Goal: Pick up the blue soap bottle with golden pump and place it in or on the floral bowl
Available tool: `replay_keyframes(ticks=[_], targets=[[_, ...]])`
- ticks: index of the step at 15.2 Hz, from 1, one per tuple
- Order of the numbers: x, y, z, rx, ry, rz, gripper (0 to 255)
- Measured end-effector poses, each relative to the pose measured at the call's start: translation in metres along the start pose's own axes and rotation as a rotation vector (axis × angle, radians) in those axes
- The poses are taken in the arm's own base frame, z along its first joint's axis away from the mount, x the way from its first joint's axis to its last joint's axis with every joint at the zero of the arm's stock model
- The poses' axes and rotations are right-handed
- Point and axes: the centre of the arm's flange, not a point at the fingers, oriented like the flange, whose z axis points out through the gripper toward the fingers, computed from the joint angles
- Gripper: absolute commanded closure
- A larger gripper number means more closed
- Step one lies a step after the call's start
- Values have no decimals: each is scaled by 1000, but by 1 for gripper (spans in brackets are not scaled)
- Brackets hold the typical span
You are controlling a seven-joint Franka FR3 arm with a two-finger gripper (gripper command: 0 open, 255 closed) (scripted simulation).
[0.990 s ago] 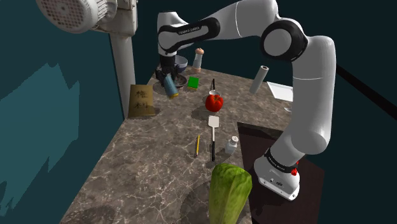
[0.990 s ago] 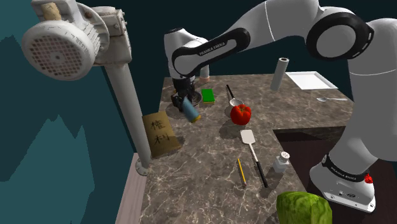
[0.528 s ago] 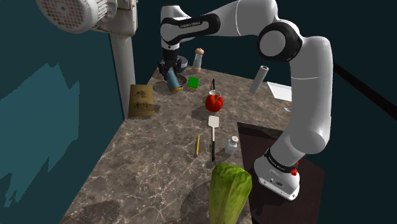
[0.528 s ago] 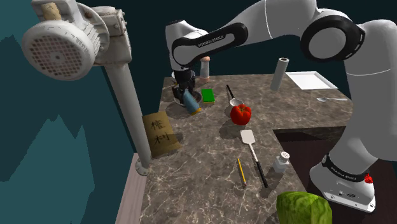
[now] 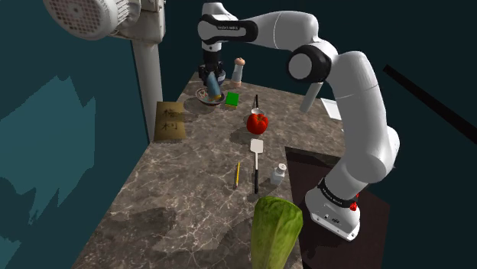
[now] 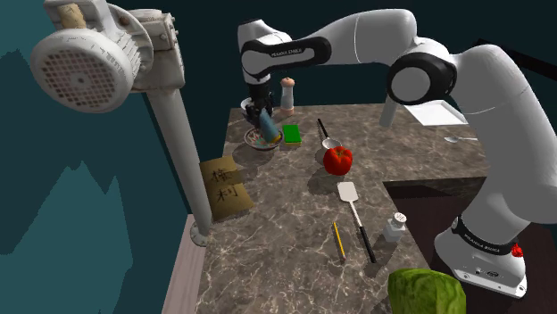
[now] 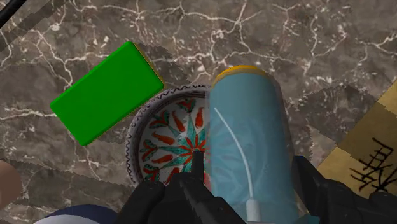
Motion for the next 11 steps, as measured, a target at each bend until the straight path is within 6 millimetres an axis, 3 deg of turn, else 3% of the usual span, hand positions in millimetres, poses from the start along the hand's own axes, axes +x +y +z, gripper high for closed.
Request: replay_keyframes(ticks=[3, 11], targets=[[20, 31, -4, 0, 0, -1, 255], [27, 37, 35, 0, 0, -1, 255]])
